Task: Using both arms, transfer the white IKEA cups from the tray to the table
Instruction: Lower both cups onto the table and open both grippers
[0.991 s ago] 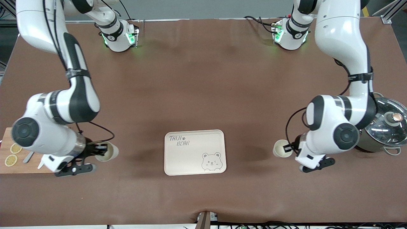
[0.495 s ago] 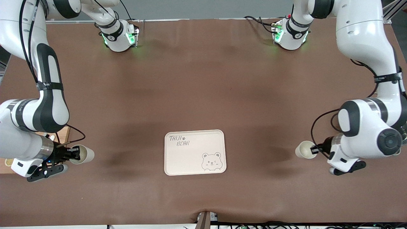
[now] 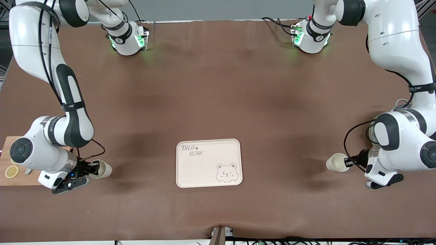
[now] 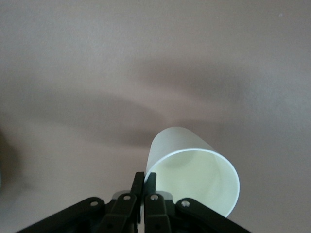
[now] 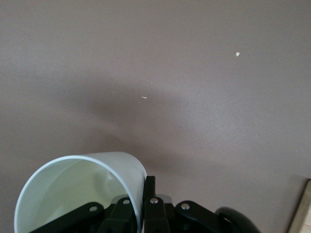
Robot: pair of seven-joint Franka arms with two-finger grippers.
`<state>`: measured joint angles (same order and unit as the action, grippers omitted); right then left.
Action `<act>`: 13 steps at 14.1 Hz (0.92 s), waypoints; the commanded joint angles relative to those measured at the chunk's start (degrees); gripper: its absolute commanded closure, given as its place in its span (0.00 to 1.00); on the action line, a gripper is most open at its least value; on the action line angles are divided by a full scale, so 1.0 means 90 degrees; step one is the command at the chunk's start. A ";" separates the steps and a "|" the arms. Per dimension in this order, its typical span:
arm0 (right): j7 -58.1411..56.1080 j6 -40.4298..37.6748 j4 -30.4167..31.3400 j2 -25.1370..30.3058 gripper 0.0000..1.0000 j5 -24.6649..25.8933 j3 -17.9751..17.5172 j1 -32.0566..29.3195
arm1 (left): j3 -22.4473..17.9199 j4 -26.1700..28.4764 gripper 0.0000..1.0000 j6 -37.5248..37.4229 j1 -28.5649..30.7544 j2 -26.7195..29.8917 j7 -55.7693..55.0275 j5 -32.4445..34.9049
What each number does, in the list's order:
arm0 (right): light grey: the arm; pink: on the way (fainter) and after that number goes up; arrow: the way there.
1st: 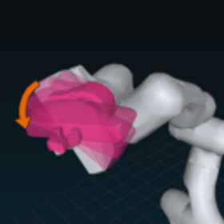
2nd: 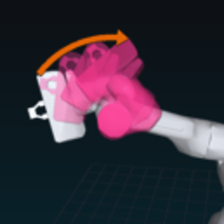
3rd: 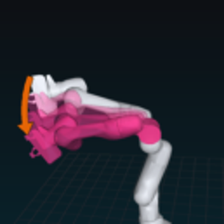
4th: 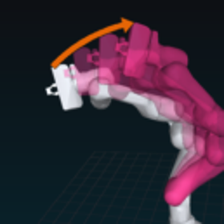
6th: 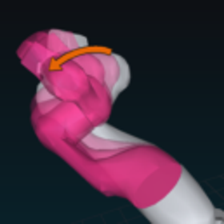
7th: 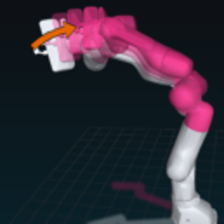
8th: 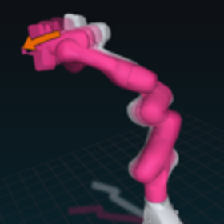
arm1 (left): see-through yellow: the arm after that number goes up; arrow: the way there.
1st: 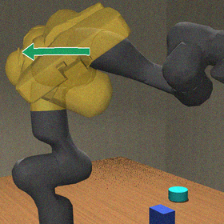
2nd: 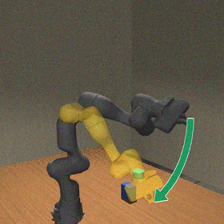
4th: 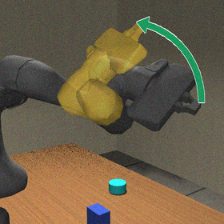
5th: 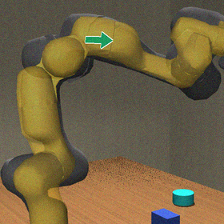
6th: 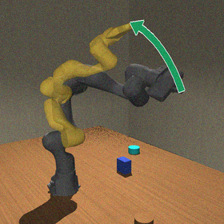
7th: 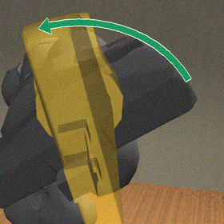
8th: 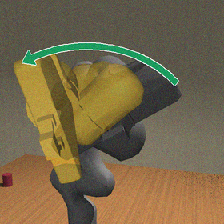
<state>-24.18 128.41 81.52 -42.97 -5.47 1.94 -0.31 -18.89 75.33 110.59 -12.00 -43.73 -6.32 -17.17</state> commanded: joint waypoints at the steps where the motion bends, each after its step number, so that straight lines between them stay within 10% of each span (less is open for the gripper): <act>1: -0.0106 0.0253 0.0024 -0.0108 1.00 -0.0115 -0.0059 -0.0043 | 0.0019 -0.0020 1.00 0.0290 0.0024 -0.0189 0.0242 -0.0298; 11: -0.0106 0.0781 0.0024 -0.0499 1.00 -0.0154 -0.0060 -0.0024 | 0.0028 -0.0020 1.00 0.0456 0.0151 -0.0502 0.0624 -0.0895; 13: -0.0087 0.0781 0.0024 -0.0499 0.86 -0.0154 -0.0060 -0.0014 | 0.0028 -0.0030 0.57 0.0486 0.0180 -0.0502 0.0624 -0.0905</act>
<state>-24.18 134.93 81.73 -47.47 -5.88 1.73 -0.29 -18.74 75.33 114.20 -10.90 -47.99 -2.14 -23.80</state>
